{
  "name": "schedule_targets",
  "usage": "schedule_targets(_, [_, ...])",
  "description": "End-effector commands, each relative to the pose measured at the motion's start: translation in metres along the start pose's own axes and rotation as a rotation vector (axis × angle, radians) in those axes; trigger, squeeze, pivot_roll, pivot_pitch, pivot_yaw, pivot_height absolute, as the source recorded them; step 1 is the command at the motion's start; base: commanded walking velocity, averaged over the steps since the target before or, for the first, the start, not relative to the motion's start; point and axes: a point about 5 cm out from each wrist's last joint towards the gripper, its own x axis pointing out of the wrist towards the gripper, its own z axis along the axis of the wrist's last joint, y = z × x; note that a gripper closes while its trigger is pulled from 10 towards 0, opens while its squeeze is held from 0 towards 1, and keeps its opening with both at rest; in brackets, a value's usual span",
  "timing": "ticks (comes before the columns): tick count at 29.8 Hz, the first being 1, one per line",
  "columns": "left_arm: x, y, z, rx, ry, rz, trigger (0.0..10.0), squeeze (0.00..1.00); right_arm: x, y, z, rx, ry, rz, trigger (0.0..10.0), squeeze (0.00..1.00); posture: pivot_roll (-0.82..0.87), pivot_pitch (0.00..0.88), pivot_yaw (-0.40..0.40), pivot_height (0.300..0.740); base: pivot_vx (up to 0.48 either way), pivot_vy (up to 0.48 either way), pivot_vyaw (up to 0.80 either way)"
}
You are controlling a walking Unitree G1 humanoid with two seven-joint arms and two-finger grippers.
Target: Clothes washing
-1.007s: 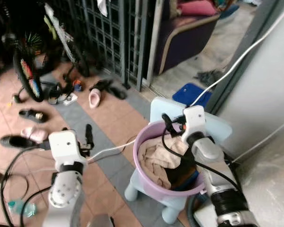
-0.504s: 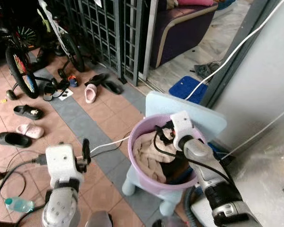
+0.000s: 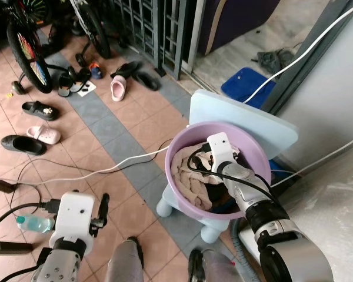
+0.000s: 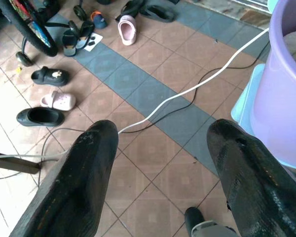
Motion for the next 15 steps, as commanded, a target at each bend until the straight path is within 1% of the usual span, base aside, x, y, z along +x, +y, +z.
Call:
schedule_targets(1, [-0.007,-0.002,0.003,-0.005,0.006,-0.020,10.0,0.00,0.002,0.004,-0.008,-0.006,0.045,0.001,10.0,0.41,0.29,0.378,-0.038,0.740,0.000,0.000,0.00])
schedule_targets(3, [-0.009,-0.003,0.004,-0.006,0.009,-0.023,10.0,0.00,0.003,0.006,-0.010,-0.010,0.055,0.004,10.0,0.41,0.29,0.378,-0.038,0.740,0.000,0.000,0.00])
schedule_targets(4, [-0.016,-0.010,0.005,-0.022,0.019,-0.029,10.0,0.00,0.006,0.015,-0.005,-0.047,0.055,0.018,10.0,0.00,0.30,0.405,-0.050,0.740,0.000,0.000,0.00])
schedule_targets(6, [-0.018,-0.012,0.005,-0.028,0.024,-0.030,10.0,0.00,0.007,0.018,-0.003,-0.063,0.053,0.020,10.0,0.00,0.30,0.405,-0.050,0.740,0.000,0.000,0.00])
schedule_targets(8, [-0.026,-0.016,0.006,-0.040,0.034,-0.033,10.0,0.00,0.009,0.023,0.004,-0.102,0.045,0.004,10.0,0.00,0.31,0.421,-0.060,0.740,0.000,0.000,0.00])
schedule_targets(9, [-0.033,-0.018,0.007,-0.048,0.041,-0.036,10.0,0.00,0.011,0.024,0.010,-0.161,0.031,-0.030,4.9,0.00,0.32,0.427,-0.065,0.740,0.000,0.000,0.00])
schedule_targets(10, [-0.034,-0.018,0.007,-0.050,0.042,-0.037,10.0,0.00,0.011,0.024,0.012,-0.184,0.027,-0.044,4.9,0.00,0.32,0.427,-0.065,0.740,0.000,0.000,0.00])
schedule_targets(11, [-0.034,-0.018,0.007,-0.050,0.042,-0.037,10.0,0.00,0.011,0.024,0.012,-0.184,0.027,-0.044,4.9,0.00,0.32,0.427,-0.065,0.740,0.000,0.000,0.00])
schedule_targets(12, [-0.037,-0.017,0.007,-0.049,0.050,-0.031,10.0,0.00,0.011,0.024,0.013,-0.218,0.029,-0.067,0.0,0.00,0.33,0.435,-0.068,0.740,0.000,0.000,0.00])
schedule_targets(14, [-0.037,-0.017,0.007,-0.049,0.050,-0.031,10.0,0.00,0.011,0.024,0.013,-0.218,0.029,-0.067,0.0,0.00,0.33,0.435,-0.068,0.740,0.000,0.000,0.00])
schedule_targets(15, [-0.039,-0.016,0.007,-0.047,0.054,-0.025,10.0,0.00,0.012,0.024,0.013,-0.247,0.032,-0.077,0.0,0.00,0.33,0.439,-0.070,0.740,0.000,0.000,0.00])
